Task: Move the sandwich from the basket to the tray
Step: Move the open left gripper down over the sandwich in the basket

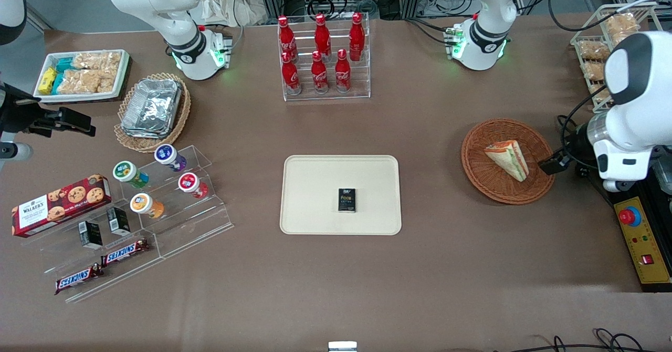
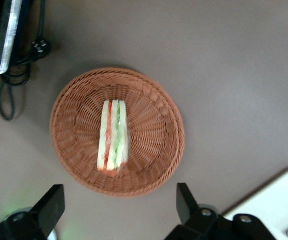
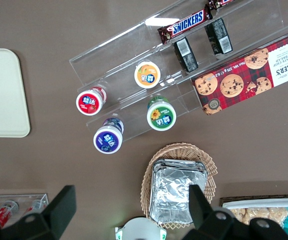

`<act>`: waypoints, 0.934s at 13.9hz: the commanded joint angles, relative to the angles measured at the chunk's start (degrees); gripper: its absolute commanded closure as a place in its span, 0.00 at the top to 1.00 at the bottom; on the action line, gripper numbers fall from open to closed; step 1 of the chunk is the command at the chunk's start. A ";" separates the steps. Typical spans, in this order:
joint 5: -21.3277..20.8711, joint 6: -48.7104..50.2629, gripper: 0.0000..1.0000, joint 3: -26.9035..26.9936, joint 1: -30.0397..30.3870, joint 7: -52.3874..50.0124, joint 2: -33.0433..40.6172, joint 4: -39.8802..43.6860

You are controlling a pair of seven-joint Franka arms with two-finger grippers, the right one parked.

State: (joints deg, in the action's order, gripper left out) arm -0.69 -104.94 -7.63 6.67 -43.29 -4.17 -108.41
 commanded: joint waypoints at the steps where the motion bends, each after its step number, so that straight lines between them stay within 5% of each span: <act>1: -0.37 -14.73 0.99 -0.37 0.71 -0.74 9.78 -18.46; 13: 2.80 -30.56 0.99 1.21 0.71 -0.83 8.39 -30.08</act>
State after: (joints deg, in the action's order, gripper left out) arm 1.38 -130.92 -6.09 7.04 -43.60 3.11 -134.49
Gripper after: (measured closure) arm 0.009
